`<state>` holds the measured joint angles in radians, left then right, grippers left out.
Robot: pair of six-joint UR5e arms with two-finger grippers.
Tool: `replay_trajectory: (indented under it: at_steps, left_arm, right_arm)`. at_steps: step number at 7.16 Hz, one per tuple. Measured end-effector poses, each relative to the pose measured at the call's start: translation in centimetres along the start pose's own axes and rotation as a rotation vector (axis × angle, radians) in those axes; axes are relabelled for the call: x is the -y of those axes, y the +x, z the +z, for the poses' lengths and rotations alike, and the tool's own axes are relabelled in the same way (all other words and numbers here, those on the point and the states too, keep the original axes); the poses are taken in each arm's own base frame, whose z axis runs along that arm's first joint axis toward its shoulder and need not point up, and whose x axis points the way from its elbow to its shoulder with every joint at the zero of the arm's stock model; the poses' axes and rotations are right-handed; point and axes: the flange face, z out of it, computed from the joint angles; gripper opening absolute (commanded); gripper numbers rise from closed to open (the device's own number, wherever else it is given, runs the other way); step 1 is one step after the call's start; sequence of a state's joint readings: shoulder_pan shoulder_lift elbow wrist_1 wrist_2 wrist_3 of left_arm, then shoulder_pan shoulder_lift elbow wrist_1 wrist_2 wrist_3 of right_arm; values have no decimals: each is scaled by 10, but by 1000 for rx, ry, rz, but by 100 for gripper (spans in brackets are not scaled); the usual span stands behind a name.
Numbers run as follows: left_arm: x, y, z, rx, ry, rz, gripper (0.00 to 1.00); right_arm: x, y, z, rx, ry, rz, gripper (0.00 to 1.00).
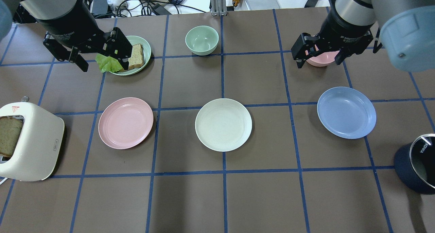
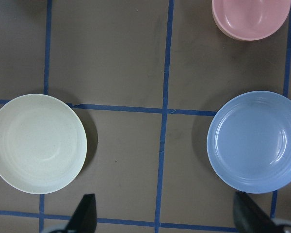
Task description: Stack three plates with pink and blue
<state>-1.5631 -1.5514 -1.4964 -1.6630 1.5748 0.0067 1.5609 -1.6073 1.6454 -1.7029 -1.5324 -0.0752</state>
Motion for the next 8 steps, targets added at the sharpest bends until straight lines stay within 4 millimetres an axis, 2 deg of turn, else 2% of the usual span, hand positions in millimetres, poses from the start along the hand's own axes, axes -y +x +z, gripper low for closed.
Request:
replay_trajectory:
  at_steps: [2, 8]
  left_arm:
    - [4, 0, 17, -3, -7, 2, 100]
    - [13, -9, 110, 3, 3, 18, 100]
  right_arm:
    - [0, 0, 1, 0, -3, 0, 100]
    - [0, 0, 1, 0, -6, 0, 100]
